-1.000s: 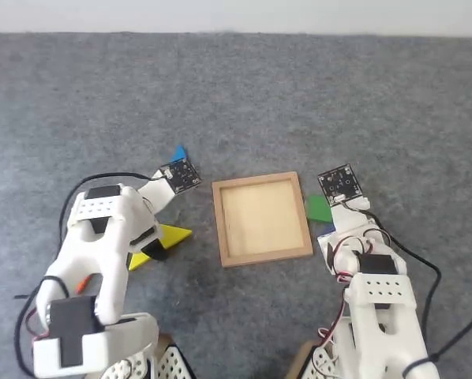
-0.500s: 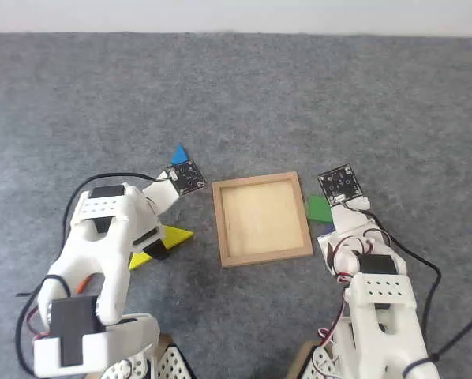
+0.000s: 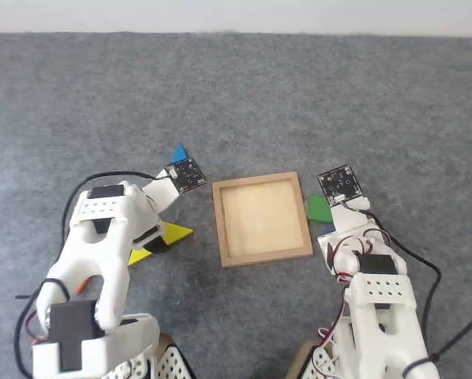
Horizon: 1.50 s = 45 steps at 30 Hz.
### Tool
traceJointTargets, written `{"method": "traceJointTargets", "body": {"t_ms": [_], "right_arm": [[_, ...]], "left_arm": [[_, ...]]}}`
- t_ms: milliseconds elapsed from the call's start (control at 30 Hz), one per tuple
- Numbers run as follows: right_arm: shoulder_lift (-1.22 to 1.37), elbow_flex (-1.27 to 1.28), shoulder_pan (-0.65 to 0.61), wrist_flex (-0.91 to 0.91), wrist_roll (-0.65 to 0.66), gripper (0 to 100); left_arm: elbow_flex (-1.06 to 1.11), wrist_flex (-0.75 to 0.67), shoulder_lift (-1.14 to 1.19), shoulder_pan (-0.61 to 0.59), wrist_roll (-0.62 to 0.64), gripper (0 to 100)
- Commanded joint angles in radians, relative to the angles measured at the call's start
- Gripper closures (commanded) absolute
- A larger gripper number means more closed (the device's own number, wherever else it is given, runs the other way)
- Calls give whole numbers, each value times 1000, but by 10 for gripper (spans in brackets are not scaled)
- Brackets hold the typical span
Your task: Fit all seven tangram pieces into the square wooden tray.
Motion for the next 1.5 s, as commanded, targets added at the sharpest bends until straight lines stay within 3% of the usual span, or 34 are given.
{"method": "traceJointTargets", "body": {"t_ms": [0,400,700,900,1000,1133,1300,1467], "right_arm": [[-38,-11,5,-10,-3,844],[-38,-11,5,-10,-3,844],[-38,-20,5,7,3,844],[-18,-247,-5,222,94,840],[33,-408,-104,384,103,840],[193,-603,-334,544,161,839],[490,-815,-588,559,164,839],[868,-1092,-746,564,170,839]], "left_arm": [[-21,-17,-5,-5,-17,797],[-8,190,-384,-26,-15,792],[68,124,-417,-92,-18,727],[96,31,-407,-249,-11,724],[114,15,-408,-292,6,724],[133,8,-408,-388,103,724],[140,-110,-407,-511,322,724],[148,-210,-407,-591,446,724]]}}
